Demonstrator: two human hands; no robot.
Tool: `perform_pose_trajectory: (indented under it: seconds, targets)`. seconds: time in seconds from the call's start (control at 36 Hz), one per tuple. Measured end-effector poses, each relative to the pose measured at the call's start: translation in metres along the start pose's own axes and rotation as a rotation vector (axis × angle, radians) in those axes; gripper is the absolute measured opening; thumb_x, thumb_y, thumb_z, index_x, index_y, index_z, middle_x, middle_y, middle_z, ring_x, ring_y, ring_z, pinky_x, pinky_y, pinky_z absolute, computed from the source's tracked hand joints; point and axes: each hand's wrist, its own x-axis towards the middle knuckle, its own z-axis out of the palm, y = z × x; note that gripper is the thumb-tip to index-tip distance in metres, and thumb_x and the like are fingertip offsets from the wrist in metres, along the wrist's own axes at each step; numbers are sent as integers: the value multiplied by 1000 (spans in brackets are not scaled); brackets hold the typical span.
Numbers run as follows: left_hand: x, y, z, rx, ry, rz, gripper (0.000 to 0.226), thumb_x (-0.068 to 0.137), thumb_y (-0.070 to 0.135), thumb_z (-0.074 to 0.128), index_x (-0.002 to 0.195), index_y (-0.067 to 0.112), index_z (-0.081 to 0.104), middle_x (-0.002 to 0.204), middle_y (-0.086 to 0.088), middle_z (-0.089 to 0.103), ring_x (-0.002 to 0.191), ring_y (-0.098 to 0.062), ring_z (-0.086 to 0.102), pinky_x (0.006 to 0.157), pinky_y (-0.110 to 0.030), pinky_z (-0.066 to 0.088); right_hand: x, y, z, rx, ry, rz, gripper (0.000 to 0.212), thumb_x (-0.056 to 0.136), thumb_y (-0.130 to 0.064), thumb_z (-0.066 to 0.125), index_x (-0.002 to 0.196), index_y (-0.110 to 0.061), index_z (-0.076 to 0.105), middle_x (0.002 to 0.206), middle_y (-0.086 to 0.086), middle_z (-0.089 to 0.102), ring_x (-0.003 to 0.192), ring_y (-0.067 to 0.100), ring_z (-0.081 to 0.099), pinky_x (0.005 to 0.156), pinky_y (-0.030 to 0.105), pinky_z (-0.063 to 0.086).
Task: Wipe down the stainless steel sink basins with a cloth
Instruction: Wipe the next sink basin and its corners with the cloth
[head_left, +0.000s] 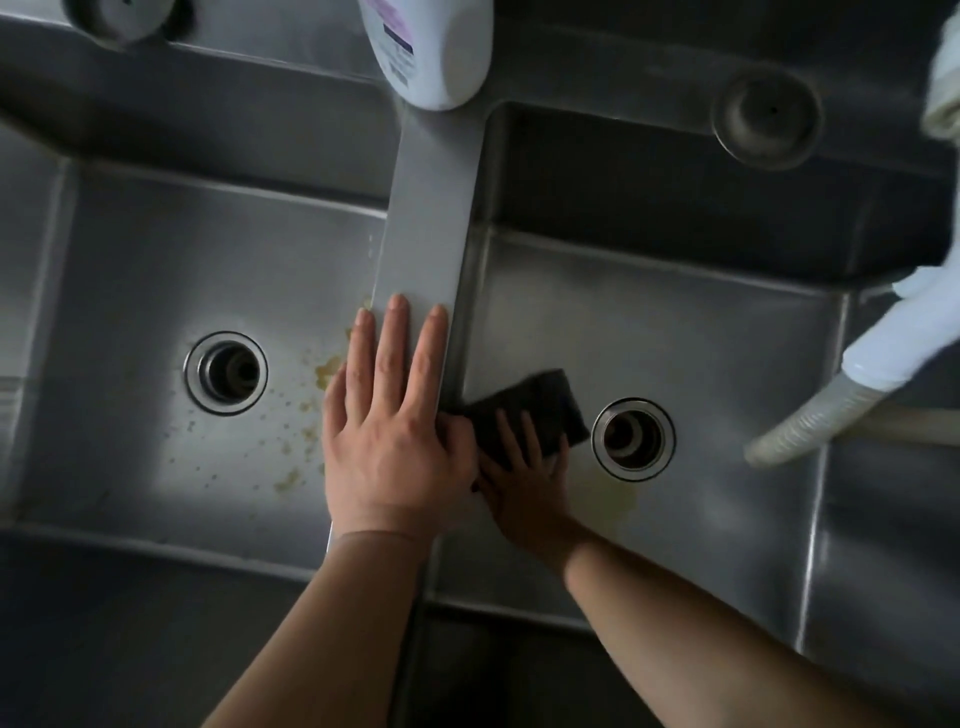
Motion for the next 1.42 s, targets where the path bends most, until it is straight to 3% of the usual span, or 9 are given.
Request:
perform_pose_trajectory:
  seconds: [0.17,0.36,0.61,0.86,1.0,1.08,1.17,1.31,1.42]
  targets:
    - [1,1,-1,5,-11,3,87,77,33,52,156,30,16,164,0,13,152,-23,6,114,-52,29,49,16,-32,18,5,41,59,93,-63,42,148,-54,23,165,0,13,152,28,4,109,65,5]
    - [0,4,-1,-4,3,-6,85,76,28,48,156,29,18,164,1,13,152,-20,5,113,-48,28,184,22,-123,437,-28,460,61,98,-58,35,149,-57,2,163,-5,-24,147,28,-28,104,75,-10]
    - [0,2,2,8,12,-2,86,76,27,48,156,30,16,164,1,13,152,-21,4,108,-48,33,198,15,-131,432,-57,476,67,98,-50,40,150,-55,-1,160,1,-31,143,34,-34,101,78,-12]
    - [0,4,1,8,11,-6,86,76,32,49,155,32,15,164,3,11,152,-21,4,107,-47,33,127,20,-77,103,-82,205,61,98,-60,28,149,-55,-4,163,-2,-24,147,27,-27,106,72,-9]
    - [-1,4,1,-14,15,-15,88,75,33,55,154,34,16,164,4,12,152,-20,4,108,-49,32,49,10,-41,-15,-112,2,59,99,-59,26,150,-53,-3,162,0,-24,135,27,-45,105,70,-17]
    - [-2,4,2,-28,45,-6,86,75,32,53,154,33,20,163,3,15,151,-20,6,109,-47,29,5,3,-26,-80,-142,-178,58,99,-57,35,151,-51,11,165,4,-11,145,34,-25,107,74,-10]
    - [-2,4,3,-27,73,-3,85,75,31,51,154,35,20,163,4,16,151,-20,7,112,-47,25,-32,0,-24,-148,-145,-388,56,88,-51,63,141,-48,46,159,8,30,146,41,21,102,78,24]
    - [-5,2,5,-26,125,9,82,77,29,51,153,35,22,163,4,18,151,-21,10,117,-46,19,-66,-7,-12,-401,-417,-781,54,102,-45,35,151,-52,14,164,-1,-17,148,37,-21,109,75,-8]
    - [-11,5,3,31,107,36,78,82,26,48,155,29,20,163,-1,17,151,-24,8,122,-44,12,-72,-4,-23,-586,-485,-876,56,102,-41,37,151,-53,12,165,-2,-17,149,34,-20,110,73,-9]
